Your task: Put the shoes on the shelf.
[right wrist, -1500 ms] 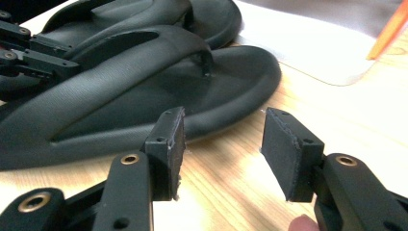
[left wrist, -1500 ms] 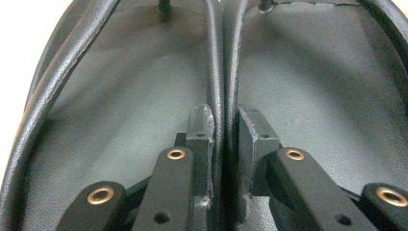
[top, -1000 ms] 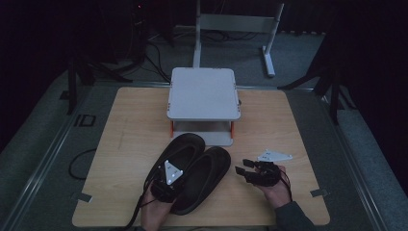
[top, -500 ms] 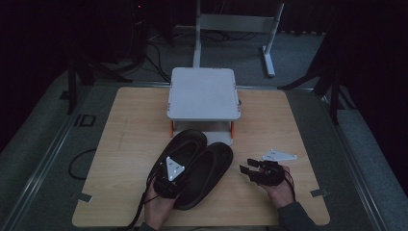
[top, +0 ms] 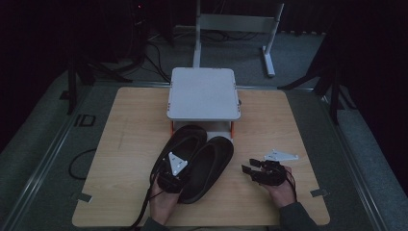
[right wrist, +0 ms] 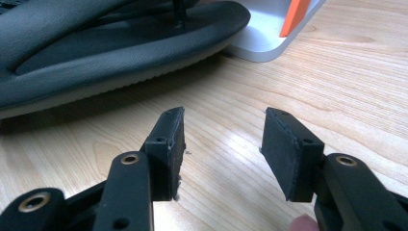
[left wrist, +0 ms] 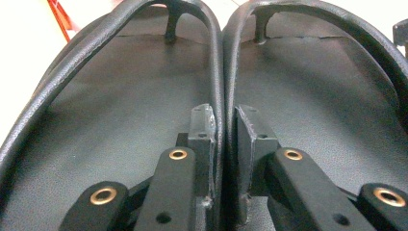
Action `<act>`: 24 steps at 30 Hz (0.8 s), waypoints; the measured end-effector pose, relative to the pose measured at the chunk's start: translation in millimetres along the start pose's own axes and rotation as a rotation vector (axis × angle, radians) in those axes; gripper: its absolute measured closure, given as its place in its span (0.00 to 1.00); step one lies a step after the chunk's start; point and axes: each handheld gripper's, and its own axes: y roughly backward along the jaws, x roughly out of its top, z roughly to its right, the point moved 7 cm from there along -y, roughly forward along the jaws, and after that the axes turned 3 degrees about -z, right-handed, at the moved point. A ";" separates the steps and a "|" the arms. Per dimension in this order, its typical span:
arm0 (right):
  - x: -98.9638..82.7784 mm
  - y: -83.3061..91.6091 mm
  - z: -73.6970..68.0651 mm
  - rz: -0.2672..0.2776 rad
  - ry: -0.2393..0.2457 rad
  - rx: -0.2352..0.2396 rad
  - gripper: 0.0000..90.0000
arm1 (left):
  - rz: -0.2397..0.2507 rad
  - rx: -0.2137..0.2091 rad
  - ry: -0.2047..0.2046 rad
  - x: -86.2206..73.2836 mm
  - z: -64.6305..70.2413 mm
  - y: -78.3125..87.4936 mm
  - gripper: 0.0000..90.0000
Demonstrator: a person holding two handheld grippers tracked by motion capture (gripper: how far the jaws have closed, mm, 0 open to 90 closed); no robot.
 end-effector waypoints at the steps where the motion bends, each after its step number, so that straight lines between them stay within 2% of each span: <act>1: -0.3 0.0 0.6 -0.001 -0.001 -0.002 0.55 | 0.000 0.003 0.000 0.7 -0.4 -1.2 0.86; 16: -3.9 -2.0 3.5 -0.006 -0.009 -0.007 0.53 | 0.028 0.069 0.043 15.7 -7.5 -12.7 0.87; 24: -4.4 -2.3 3.2 -0.009 -0.011 -0.006 0.53 | 0.041 0.107 0.062 25.1 -6.4 -22.1 0.87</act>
